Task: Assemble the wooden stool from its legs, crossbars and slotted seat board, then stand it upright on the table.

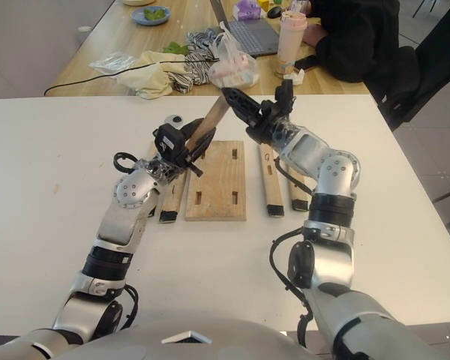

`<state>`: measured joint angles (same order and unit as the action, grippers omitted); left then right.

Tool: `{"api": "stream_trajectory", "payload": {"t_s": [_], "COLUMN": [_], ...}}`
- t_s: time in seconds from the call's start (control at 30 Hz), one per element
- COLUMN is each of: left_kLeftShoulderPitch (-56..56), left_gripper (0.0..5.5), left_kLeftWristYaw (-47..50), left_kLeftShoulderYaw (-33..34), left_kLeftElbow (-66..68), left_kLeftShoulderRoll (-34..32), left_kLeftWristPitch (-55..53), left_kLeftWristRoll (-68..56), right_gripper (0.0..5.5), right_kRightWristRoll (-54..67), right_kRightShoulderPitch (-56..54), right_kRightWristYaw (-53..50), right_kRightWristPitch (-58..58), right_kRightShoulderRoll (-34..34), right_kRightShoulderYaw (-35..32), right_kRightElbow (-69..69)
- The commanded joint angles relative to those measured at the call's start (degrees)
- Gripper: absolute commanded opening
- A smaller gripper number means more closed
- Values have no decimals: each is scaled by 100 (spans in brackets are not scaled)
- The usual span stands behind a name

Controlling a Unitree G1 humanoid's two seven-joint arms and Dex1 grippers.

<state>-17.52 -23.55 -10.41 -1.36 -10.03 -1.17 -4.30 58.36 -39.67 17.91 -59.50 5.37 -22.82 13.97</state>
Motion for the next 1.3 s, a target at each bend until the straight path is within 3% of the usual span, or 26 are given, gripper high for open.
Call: {"api": "stream_trajectory", "payload": {"t_s": [0.03, 0.23, 0.43, 0.7, 0.73, 1.0, 1.1, 1.3], "left_kLeftShoulderPitch": [45, 134, 201, 237, 231, 280, 402, 671], "left_gripper": [125, 125, 125, 125, 161, 265, 265, 265], "left_kLeftWristYaw": [-120, -105, -48, 22, 59, 307, 398, 824], "left_kLeftShoulderYaw": [-73, -150, -133, -60, -34, 49, 130, 464], "left_kLeftElbow": [-110, -185, -193, -120, -85, -51, -122, -230], "left_kLeftShoulderRoll": [17, 48, 87, 139, 154, 167, 130, 132], "left_kLeftWristPitch": [-75, -138, -145, -164, -196, -358, -397, -466], "left_kLeftWristRoll": [-28, 36, 87, 71, 67, 150, 175, 203], "right_gripper": [213, 109, 39, 39, 39, 38, 38, 38], "right_kRightWristRoll": [78, 58, 67, -86, -212, -2171, -2624, -2718], "right_kRightShoulderPitch": [-30, 144, 153, 149, 170, 235, 531, 1528], "right_kRightWristYaw": [-156, -258, -292, -324, -318, -568, -456, -192], "right_kRightWristPitch": [-117, -196, -258, -84, 74, 2606, 3076, 2855], "right_kRightShoulderRoll": [0, -18, -17, -9, 4, 469, 858, 1373], "right_kRightShoulderYaw": [14, 81, 109, 165, 203, 331, 294, 232], "right_kRightElbow": [-97, -231, -262, -307, -330, 211, 105, -873]}}
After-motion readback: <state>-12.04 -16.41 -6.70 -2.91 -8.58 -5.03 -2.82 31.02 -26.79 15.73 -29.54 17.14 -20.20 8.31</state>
